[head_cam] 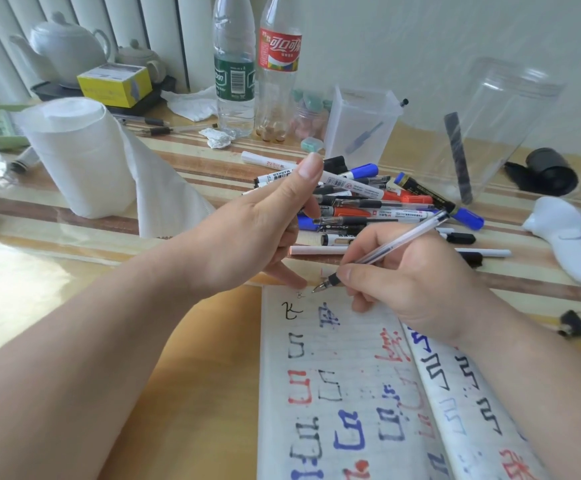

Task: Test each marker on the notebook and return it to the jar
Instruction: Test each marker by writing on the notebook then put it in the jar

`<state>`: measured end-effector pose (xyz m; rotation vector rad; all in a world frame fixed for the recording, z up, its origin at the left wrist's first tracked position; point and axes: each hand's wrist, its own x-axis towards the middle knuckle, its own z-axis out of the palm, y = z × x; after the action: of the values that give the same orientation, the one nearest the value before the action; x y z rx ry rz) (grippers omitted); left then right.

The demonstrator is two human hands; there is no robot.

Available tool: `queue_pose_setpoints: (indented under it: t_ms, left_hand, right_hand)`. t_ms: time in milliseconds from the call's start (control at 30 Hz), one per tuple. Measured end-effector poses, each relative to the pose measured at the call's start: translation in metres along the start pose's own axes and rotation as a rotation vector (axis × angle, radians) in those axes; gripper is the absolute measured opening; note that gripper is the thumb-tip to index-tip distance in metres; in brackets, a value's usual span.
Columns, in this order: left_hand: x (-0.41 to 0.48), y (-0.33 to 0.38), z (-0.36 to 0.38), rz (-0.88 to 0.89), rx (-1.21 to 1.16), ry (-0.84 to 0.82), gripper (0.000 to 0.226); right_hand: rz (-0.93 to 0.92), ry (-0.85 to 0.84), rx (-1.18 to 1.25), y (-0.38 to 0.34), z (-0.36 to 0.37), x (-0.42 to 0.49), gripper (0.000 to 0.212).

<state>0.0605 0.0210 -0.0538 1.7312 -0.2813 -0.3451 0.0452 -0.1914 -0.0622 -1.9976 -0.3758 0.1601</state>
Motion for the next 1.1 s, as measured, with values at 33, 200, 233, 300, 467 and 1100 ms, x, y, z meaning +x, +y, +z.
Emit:
queue_pose_setpoints:
  t_ms: [33, 200, 233, 300, 467, 1100]
  left_hand:
    - [-0.0004, 0.0004, 0.0005, 0.004, 0.006, 0.001, 0.079]
    - [-0.0011, 0.0020, 0.0036, 0.064, -0.015, 0.030, 0.075]
    - [-0.0009, 0.0021, 0.0038, 0.065, -0.029, 0.028, 0.075]
    - [-0.0004, 0.0019, 0.0036, 0.048, -0.012, 0.018, 0.076]
    - [0.0002, 0.0011, 0.0022, 0.002, 0.029, -0.004, 0.076]
    - [0.0007, 0.0014, 0.0019, -0.017, 0.037, -0.028, 0.080]
  right_hand:
    - [0.002, 0.009, -0.007, 0.0002, 0.0002, 0.0002, 0.006]
    - [0.006, -0.003, -0.012, -0.0001, -0.0013, -0.0004, 0.007]
    - [0.008, -0.006, -0.006, 0.0003, -0.0019, -0.0006, 0.012]
    - [0.017, -0.007, -0.002, 0.0003, -0.0025, -0.0007, 0.018]
    - [0.034, -0.007, -0.001, -0.0026, -0.0013, -0.0016, 0.005]
    - [0.064, 0.004, -0.041, -0.0040, -0.0030, -0.0007, 0.015]
